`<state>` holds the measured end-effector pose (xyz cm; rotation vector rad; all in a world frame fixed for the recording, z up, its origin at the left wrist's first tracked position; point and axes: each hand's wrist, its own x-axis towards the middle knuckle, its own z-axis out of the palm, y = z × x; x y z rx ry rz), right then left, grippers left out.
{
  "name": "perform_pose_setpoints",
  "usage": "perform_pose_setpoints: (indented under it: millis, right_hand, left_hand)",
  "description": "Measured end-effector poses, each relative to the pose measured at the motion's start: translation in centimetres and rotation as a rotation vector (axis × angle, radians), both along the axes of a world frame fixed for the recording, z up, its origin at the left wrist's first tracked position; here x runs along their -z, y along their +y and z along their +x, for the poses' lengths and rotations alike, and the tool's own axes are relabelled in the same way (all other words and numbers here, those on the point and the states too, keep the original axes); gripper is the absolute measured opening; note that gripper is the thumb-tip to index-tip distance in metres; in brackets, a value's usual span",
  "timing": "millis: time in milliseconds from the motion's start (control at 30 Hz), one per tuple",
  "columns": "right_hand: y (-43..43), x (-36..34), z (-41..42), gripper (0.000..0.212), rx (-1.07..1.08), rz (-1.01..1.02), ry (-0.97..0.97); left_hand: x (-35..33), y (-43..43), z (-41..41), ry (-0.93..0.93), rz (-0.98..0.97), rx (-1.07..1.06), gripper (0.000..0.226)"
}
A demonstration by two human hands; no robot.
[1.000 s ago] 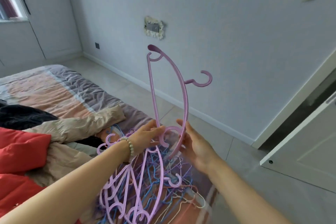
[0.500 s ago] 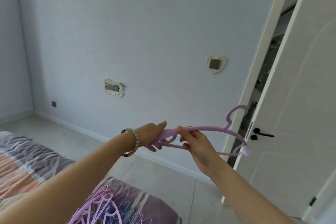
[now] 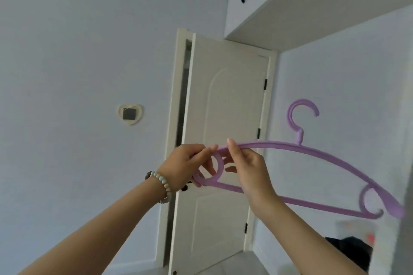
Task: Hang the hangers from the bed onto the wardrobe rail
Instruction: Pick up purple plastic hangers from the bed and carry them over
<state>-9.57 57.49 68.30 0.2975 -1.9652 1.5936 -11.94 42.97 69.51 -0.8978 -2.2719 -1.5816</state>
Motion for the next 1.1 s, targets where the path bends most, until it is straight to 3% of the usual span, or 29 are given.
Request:
perform_pose_setpoints:
  millis: [300, 600, 733, 933, 1100]
  right_hand:
    - [21.0, -5.5, 7.0, 0.03, 0.289, 0.003, 0.183]
    - [41.0, -7.6, 11.4, 0.024, 0.487, -0.109, 0.302]
    - [48.1, -8.2, 11.5, 0.046, 0.578, -0.235, 0.323]
    - [55.3, -10.0, 9.7, 0.101, 0.74, -0.251, 0.258]
    - [58.6, -11.7, 8.8, 0.094, 0.668, -0.203, 0.182]
  left_hand:
    - [-5.6, 22.1, 3.4, 0.129, 0.058, 0.28, 0.051]
    - [-7.7, 42.7, 7.0, 0.115, 0.092, 0.377, 0.045]
    - [-8.0, 49.2, 7.6, 0.094, 0.131, 0.343, 0.045]
    - [-9.5, 55.8, 7.5, 0.081, 0.175, 0.246, 0.049]
    - [-10.7, 59.2, 7.5, 0.138, 0.146, 0.259, 0.022]
